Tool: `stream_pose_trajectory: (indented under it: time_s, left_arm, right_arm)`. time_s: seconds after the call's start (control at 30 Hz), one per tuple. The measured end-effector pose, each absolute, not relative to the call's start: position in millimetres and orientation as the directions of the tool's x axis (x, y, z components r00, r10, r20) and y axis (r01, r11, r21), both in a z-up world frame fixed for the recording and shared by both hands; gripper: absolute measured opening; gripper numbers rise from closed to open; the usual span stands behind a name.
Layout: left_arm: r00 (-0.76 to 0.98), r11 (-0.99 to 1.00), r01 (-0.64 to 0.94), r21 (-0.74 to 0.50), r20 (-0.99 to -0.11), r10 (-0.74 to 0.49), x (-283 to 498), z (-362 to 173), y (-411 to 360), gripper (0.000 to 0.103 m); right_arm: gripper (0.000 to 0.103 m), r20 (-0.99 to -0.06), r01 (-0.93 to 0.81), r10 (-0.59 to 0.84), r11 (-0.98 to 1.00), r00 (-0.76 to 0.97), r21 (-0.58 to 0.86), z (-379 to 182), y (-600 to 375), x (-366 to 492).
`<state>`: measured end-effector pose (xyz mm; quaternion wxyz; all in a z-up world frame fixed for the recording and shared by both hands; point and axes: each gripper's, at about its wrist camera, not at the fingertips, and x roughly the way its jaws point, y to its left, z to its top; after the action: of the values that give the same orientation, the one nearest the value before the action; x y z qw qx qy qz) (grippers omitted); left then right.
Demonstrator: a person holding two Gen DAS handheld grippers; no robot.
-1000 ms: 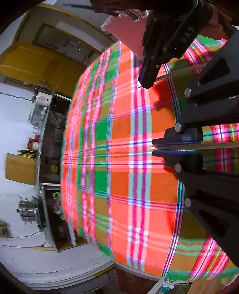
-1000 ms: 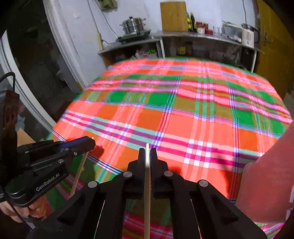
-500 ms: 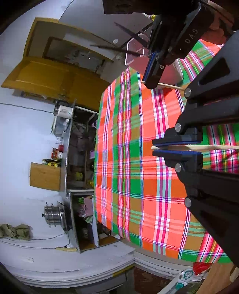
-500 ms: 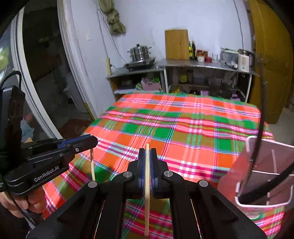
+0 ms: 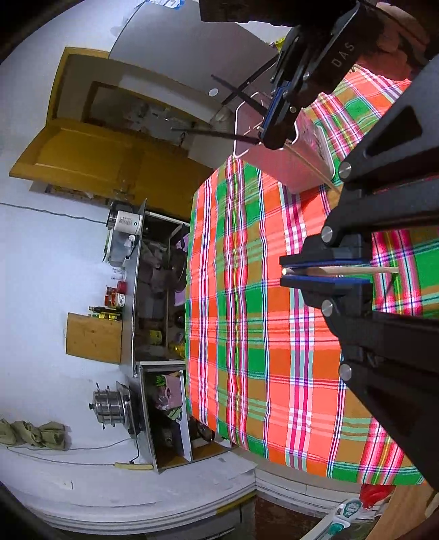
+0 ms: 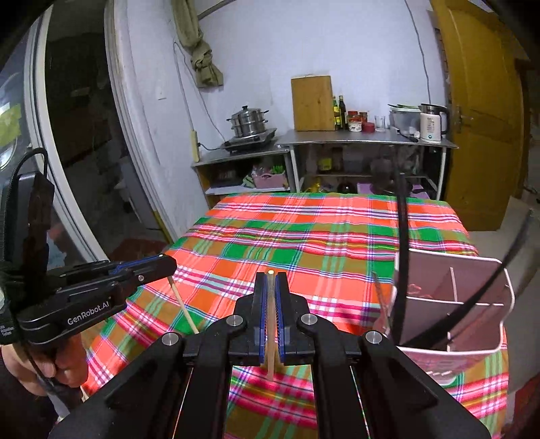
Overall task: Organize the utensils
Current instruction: 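Carry the wooden chopstick to the pink basket with the left tool while the right tool carries its chopstick there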
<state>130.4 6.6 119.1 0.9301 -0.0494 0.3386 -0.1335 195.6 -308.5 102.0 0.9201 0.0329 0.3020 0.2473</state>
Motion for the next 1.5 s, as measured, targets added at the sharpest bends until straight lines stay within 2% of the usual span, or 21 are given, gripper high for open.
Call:
stream_pose_trajectory:
  time_s: [0.6,0.9,1.17,1.33,1.5]
  left_arm:
    - [0.649,0.892,0.382,-0.242,-0.617,-0.445,123.4,137.9,-80.4,0.005]
    - [0.655,0.846,0.456,-0.276,-0.54,-0.529,136.6,187.8,-116.5,0.005]
    - [0.687,0.838,0.468,-0.28,-0.481,-0.544,157.9,220.7,-130.6,0.005]
    - [0.697,0.843,0.464,-0.27,-0.476,-0.536,170.2,217.5,-140.0,0.005]
    - [0.684,0.845,0.458,-0.274,-0.498,-0.532,181.3,195.4,-146.8,0.005]
  right_arm:
    - [0.004,-0.481,-0.309,0.388,0.921,0.787,0.238,121.7,-392.9,166.4]
    - [0.004,-0.408,-0.245,0.325,0.94,0.853,0.236,159.5,-436.0,163.9]
    - [0.004,-0.349,-0.228,0.3,0.946,0.888,0.232,186.8,-450.2,174.1]
    - [0.004,-0.34,-0.218,0.289,0.948,0.895,0.232,185.1,-452.6,188.3]
    - [0.004,-0.37,-0.212,0.292,0.947,0.882,0.242,163.5,-453.7,197.6]
